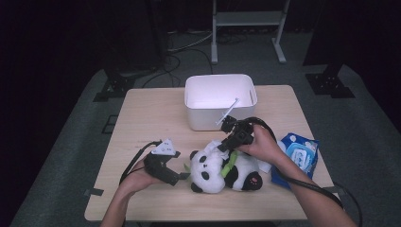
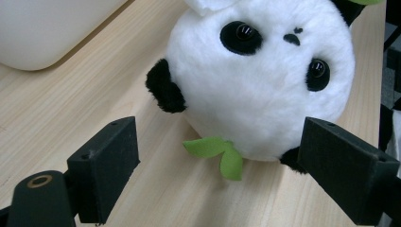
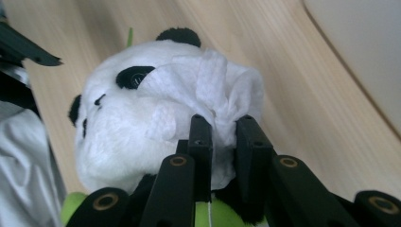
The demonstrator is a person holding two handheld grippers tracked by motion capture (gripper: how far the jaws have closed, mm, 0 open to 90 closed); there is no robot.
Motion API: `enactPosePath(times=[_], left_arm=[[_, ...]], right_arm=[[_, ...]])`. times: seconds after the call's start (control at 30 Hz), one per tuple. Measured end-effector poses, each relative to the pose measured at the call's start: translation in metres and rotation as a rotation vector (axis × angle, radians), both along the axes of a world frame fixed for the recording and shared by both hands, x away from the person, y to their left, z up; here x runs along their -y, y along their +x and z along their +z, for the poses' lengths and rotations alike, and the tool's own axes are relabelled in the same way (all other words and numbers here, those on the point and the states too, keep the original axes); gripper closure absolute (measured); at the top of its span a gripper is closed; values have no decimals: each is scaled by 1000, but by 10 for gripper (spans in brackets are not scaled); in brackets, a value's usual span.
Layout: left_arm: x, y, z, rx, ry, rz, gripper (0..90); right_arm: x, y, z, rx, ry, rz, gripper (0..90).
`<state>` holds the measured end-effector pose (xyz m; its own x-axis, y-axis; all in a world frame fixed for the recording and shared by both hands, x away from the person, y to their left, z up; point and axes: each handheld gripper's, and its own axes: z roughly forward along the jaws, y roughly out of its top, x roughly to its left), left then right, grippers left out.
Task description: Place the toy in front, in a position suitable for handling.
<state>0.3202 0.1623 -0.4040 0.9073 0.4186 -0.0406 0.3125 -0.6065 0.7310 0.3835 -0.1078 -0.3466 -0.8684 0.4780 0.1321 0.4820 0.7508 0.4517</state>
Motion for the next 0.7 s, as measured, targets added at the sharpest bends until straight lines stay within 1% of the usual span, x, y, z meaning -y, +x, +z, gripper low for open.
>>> enactPosePath(times=[0.1, 0.13, 0.17, 0.2, 0.23, 0.27, 0.3, 0.33, 0.37, 0.4, 0.47, 0.5, 0.53, 0.57, 0.6, 0.63, 0.7], left_arm=[[1, -1, 1, -2, -3, -13, 117], [2, -2, 2, -2, -10, -15, 117], [3, -2, 2, -1, -9, -18, 117], [3, -2, 3, -1, -14, -20, 117], [3, -3, 3, -2, -16, -24, 116], [4, -3, 4, -4, -23, -25, 116], [5, -4, 5, -8, -27, -34, 116], [5, -4, 5, -8, -27, -34, 116], [6, -4, 5, -8, -22, -42, 116], [7, -5, 5, -7, -23, -48, 116], [10, -6, 6, -13, -23, -56, 109], [11, -6, 6, -15, -24, -61, 101], [13, -7, 8, -19, -32, -66, 98], [14, -8, 8, -21, -36, -72, 93], [14, -8, 8, -21, -36, -72, 93], [15, -8, 9, -25, -43, -78, 89], [18, -9, 9, -31, -40, -83, 84]], right_arm=[[-2, -6, -3, 1, -6, 11, 776], [-3, -8, -5, 3, -9, 22, 779], [-5, -13, -7, -6, -18, 34, 781], [-5, -13, -7, -6, -18, 34, 781], [-7, -19, -9, 4, -30, 49, 785], [-7, -19, -9, 4, -30, 49, 785], [-7, -25, -10, 7, -30, 62, 789], [-7, -25, -10, 7, -30, 62, 789], [-7, -30, -10, 6, -25, 68, 792], [-7, -30, -10, 6, -25, 68, 792], [-6, -36, -10, 10, -19, 74, 795], [-6, -39, -11, 16, -18, 80, 797], [-6, -46, -13, 20, -7, 88, 801], [-6, -49, -14, 30, -6, 93, 802], [-6, -49, -14, 30, -6, 93, 802], [-5, -56, -14, 40, 0, 98, 804], [-5, -61, -14, 51, -2, 101, 807]])
